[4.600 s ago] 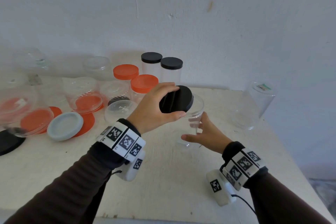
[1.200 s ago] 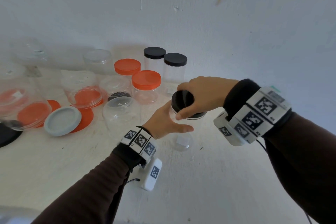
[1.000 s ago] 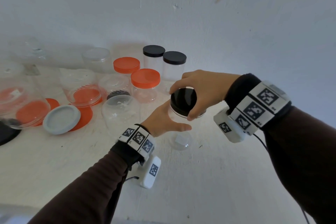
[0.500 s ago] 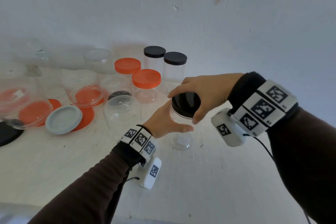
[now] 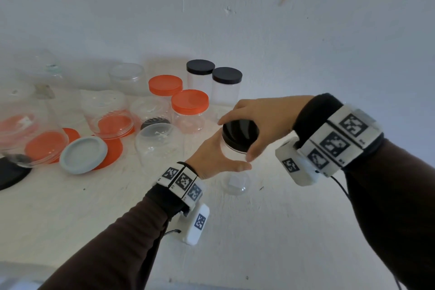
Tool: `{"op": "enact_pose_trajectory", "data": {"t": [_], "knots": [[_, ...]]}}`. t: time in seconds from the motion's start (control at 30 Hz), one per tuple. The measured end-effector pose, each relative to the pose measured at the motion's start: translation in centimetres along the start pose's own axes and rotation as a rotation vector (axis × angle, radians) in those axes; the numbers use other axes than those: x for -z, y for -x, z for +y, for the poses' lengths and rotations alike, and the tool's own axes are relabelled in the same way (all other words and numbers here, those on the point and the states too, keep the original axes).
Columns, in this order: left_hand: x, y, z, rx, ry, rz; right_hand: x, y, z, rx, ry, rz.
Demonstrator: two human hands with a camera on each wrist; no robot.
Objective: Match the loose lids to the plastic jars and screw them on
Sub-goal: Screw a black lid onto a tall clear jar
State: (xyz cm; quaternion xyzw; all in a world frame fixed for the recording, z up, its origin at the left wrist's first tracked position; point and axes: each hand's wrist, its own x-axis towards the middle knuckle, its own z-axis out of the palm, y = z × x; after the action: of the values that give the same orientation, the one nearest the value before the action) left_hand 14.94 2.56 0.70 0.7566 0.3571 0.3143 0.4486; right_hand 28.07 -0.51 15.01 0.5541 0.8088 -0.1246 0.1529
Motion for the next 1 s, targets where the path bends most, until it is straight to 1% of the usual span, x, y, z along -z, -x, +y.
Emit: {"op": "enact_pose_trajectory", "data": {"t": [0.03,0.1,0.23,0.3,0.33,0.37,0.43,0.47,0.5,0.53,0.57,0.67,0.73,0.77,0.8,0.87,0.9,0.93,1.0], "knots": [[0.0,0.0,0.0,-0.003,-0.007,0.0,0.2,0.2,0.1,0.034,-0.023,-0.013],[-0.1,0.0,-0.1,-0.008,-0.007,-0.001,0.0,0.2,0.2,0.031,-0.025,0.076],[-0.3,0.0,-0.4,0.0,0.0,0.01,-1.4,-0.5,-0.9,-0.113,0.033,0.295],[-0.4,0.0,-0.5,-0.022,-0.007,0.006,-1.8,-0.7,-1.4,-0.184,0.105,0.354],[-0.4,0.1,-0.4,-0.027,-0.005,0.004,-1.6,-0.7,-1.4,-0.195,0.139,0.338],[-0.4,0.2,-0.4,-0.022,-0.009,0.003,-1.3,-0.6,-1.3,-0.187,0.142,0.274],[-0.3,0.2,-0.3,-0.011,-0.016,0.002,-0.3,0.0,-0.9,-0.094,0.048,0.047],[-0.3,0.2,-0.3,-0.006,-0.022,0.007,0.1,0.2,-0.7,-0.039,0.007,-0.029],[-0.2,0.3,-0.2,-0.008,-0.029,0.012,0.3,0.4,-0.6,-0.002,-0.008,-0.053],[-0.1,0.3,-0.1,-0.008,-0.035,0.013,0.3,0.3,-0.6,0.003,-0.01,-0.034],[-0.1,0.3,0.0,-0.008,-0.031,0.012,0.0,0.2,-0.5,-0.016,-0.013,0.017],[-0.2,0.3,-0.3,0.006,0.0,0.009,-1.0,-0.2,-1.3,-0.13,0.02,0.205],[-0.3,0.2,-0.4,-0.001,0.006,0.007,-1.3,-0.3,-1.5,-0.186,0.074,0.258],[-0.4,0.2,-0.4,-0.003,0.003,0.006,-1.3,-0.3,-1.4,-0.191,0.095,0.237],[-0.4,0.2,-0.4,0.002,0.001,0.004,-1.2,-0.2,-1.1,-0.172,0.093,0.173],[-0.4,0.2,-0.3,0.009,-0.013,0.011,-0.6,0.2,-0.5,-0.06,0.012,0.006],[-0.3,0.3,-0.3,0.006,-0.026,0.011,-0.4,0.3,-0.4,-0.006,-0.018,-0.038],[-0.4,0.2,-0.2,0.005,-0.039,0.012,-0.3,0.3,-0.4,0.024,-0.022,-0.038],[-0.4,0.3,-0.1,-0.001,-0.05,0.007,-0.5,0.0,-0.5,0.004,0.005,0.029]]}}
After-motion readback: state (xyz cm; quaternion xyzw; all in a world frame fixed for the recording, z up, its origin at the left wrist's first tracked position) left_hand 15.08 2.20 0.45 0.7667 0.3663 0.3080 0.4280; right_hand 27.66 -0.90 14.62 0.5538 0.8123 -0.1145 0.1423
